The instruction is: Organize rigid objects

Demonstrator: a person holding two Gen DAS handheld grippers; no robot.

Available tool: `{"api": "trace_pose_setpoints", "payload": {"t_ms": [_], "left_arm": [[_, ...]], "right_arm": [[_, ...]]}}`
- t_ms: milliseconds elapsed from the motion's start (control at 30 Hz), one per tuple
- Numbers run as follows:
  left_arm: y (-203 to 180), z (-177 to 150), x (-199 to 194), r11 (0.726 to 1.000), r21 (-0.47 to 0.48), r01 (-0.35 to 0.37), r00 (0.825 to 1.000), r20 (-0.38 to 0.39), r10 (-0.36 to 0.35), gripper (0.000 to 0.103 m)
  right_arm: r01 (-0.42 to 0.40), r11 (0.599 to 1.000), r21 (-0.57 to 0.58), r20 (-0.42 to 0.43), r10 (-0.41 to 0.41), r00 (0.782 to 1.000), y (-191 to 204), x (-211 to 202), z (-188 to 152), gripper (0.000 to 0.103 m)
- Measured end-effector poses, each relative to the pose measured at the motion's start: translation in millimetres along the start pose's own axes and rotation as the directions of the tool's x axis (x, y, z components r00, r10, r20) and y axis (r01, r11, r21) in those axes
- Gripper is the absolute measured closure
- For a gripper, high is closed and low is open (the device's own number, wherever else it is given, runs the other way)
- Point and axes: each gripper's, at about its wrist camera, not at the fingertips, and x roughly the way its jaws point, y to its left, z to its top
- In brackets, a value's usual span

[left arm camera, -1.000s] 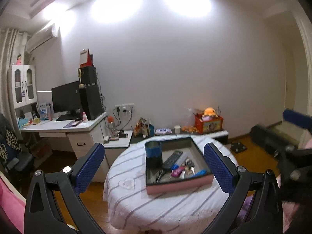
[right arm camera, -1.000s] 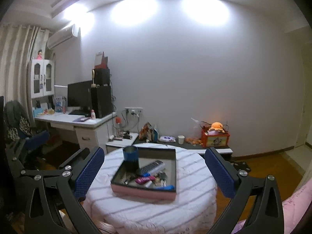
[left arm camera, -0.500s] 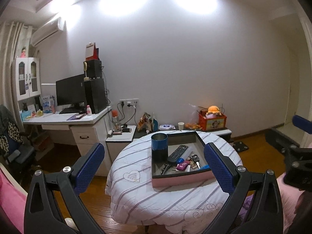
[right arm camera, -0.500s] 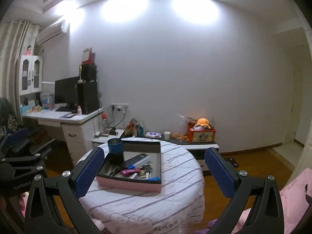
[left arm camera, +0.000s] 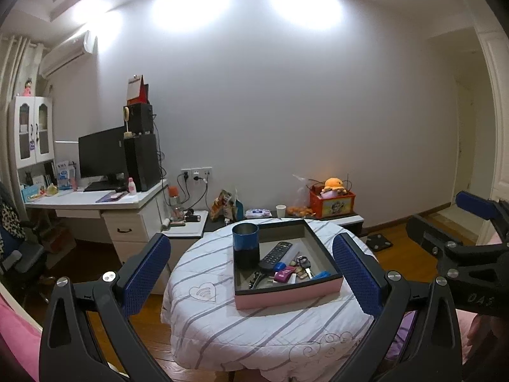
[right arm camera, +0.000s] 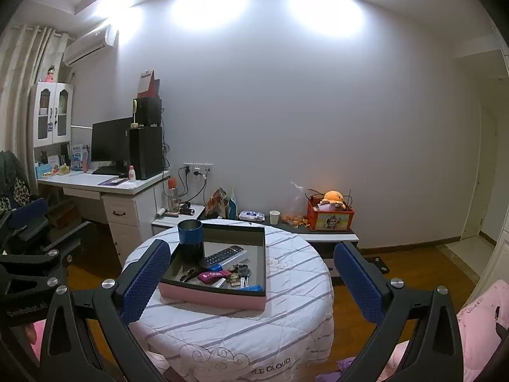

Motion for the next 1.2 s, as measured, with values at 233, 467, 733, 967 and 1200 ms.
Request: {"api": "trace_pose_setpoints", "payload": {"t_ms": [233, 467, 733, 967, 1200], "left_arm": [[1, 0, -2, 1.0, -0.002, -0.017, 1.0, 0.017, 0.017, 0.0], [3, -1, -2, 1.0, -0.006, -0.026, 1.0, 0.013, 0.026, 0.0], [5, -2, -2, 0.999, -0.023, -0.041, 0.999, 0.021, 0.041, 0.0], [4, -4, -2, 0.999, -0.021, -0.041, 0.999, 0.022, 0.041, 0.0], [2, -4, -2, 0.999, -0.011, -0.04, 0.999, 0.016, 0.04, 0.0]], "right_arm": [[-0.034, 0.999, 0.002, 0.015, 0.034, 0.999, 4, -2, 2, 0.0], [-0.042, 0.999, -0.007, 0.004, 0.042, 0.999, 9, 1, 2, 0.0], [-0.049, 0.999, -0.015, -0.002, 0.049, 0.999, 12, 2, 0, 0.0], [-0.045, 0.999, -0.01, -0.006, 0.045, 0.999, 10, 2, -1, 0.0], [-0.047, 0.999, -0.012, -0.01, 0.047, 0.999, 10, 2, -3, 0.0]]}}
